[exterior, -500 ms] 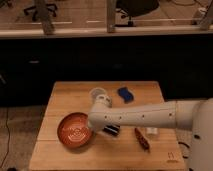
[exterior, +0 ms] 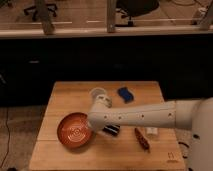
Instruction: Drag the ceramic bowl in a circle
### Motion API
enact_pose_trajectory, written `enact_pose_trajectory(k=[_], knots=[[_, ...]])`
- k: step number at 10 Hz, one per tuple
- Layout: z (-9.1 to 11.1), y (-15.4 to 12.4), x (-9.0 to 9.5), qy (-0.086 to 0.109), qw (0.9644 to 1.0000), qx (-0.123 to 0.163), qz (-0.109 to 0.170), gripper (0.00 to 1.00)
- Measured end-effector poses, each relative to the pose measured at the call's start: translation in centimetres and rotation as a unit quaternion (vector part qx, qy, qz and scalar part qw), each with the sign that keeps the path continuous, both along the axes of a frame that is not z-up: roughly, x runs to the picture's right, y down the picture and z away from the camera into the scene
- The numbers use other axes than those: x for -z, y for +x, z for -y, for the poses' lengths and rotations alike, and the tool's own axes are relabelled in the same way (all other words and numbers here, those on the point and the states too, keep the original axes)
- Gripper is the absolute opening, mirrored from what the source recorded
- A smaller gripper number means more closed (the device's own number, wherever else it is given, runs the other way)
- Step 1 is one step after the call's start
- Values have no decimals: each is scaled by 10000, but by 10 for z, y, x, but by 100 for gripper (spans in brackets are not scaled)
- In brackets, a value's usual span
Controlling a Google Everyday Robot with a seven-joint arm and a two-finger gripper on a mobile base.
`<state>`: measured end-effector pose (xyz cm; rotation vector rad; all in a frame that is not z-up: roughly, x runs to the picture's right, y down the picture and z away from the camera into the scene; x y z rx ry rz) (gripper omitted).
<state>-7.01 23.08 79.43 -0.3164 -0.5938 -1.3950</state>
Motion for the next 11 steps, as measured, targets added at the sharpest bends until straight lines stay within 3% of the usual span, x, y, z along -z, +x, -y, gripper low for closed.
enact_pose_trajectory(k=[11], knots=[[1,1,3,51,9997,170,147,0]])
